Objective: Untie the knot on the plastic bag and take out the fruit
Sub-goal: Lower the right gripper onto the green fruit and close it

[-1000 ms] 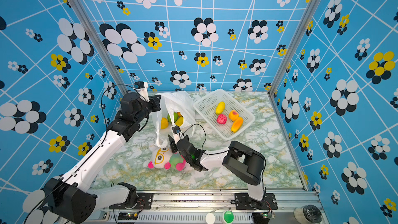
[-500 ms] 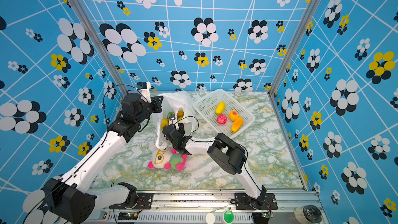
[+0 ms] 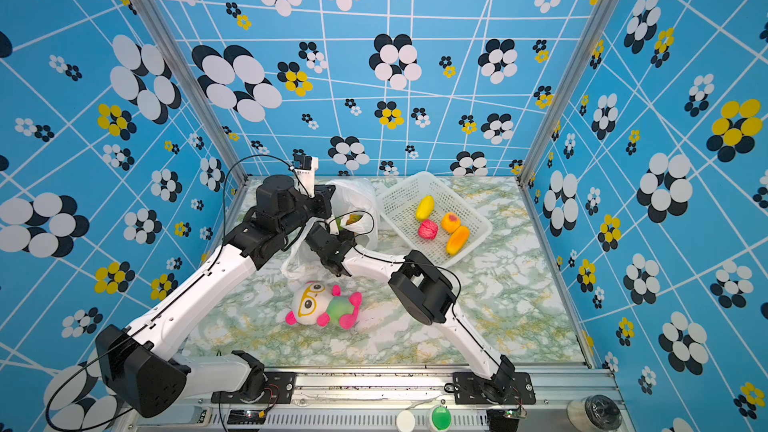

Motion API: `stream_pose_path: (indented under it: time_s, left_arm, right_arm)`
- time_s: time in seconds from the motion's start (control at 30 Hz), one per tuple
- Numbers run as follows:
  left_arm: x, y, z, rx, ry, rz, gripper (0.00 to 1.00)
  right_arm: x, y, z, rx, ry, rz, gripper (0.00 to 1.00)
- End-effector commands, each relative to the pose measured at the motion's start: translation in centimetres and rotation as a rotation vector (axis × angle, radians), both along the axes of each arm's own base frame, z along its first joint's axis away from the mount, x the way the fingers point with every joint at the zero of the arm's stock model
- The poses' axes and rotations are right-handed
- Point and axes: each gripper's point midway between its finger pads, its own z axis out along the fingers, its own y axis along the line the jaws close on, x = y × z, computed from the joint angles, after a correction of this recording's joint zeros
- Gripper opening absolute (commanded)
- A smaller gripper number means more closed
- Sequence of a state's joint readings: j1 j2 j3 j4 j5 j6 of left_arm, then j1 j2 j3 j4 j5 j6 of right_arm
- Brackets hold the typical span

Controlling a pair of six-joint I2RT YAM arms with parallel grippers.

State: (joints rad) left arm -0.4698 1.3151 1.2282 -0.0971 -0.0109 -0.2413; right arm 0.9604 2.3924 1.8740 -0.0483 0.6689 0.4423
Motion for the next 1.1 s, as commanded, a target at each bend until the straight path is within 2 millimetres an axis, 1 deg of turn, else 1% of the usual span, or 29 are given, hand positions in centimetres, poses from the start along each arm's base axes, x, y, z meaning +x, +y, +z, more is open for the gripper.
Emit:
stream_pose_path:
  time_s: [0.0, 0.1, 0.2, 0.27, 0.37, 0.5, 0.77, 0.93, 1.07]
  left_arm:
    - [0.9, 1.3, -1.3, 0.071, -0.019, 0.075, 0.0]
    - [1.1, 1.7, -1.6, 0.084, -0.026, 0.096, 0.0]
    - [0.6, 1.8, -1.7, 0.074, -0.05, 0.087, 0.0]
    - [0.3, 1.7, -1.9, 0.075, -0.054, 0.072, 0.0]
    - [0.4, 1.8, -2.1, 0.084, -0.052, 0.077, 0.0]
    - [0.6, 1.6, -2.2, 0.087, -0.047, 0.069, 0.0]
    - [0.2, 1.9, -1.7, 0.076, -0.055, 0.073, 0.0]
    - [0.4, 1.8, -1.5, 0.082, -0.061, 0.07, 0.0]
    - [0.4, 2.2, -1.0, 0.083, -0.07, 0.079, 0.0]
  right_arm:
    - [0.8, -2.0, -2.1, -0.081, 0.025, -0.055, 0.99]
    - [1.0, -1.5, -2.3, -0.083, 0.02, -0.034, 0.99]
    - [1.2, -0.8, -2.2, -0.076, 0.022, -0.011, 0.99]
    - [1.2, -0.2, -2.6, -0.07, 0.049, 0.017, 0.99]
    - [1.1, 0.6, -3.4, -0.058, 0.096, 0.042, 0.99]
    - [1.4, 0.4, -3.7, -0.053, 0.12, 0.038, 0.99]
    - [2.4, -0.3, -5.2, 0.023, 0.222, 0.05, 0.98]
    - [3.1, 0.1, -5.7, 0.05, 0.259, 0.06, 0.92]
    - [3.8, 0.4, -5.8, 0.053, 0.274, 0.071, 0.83]
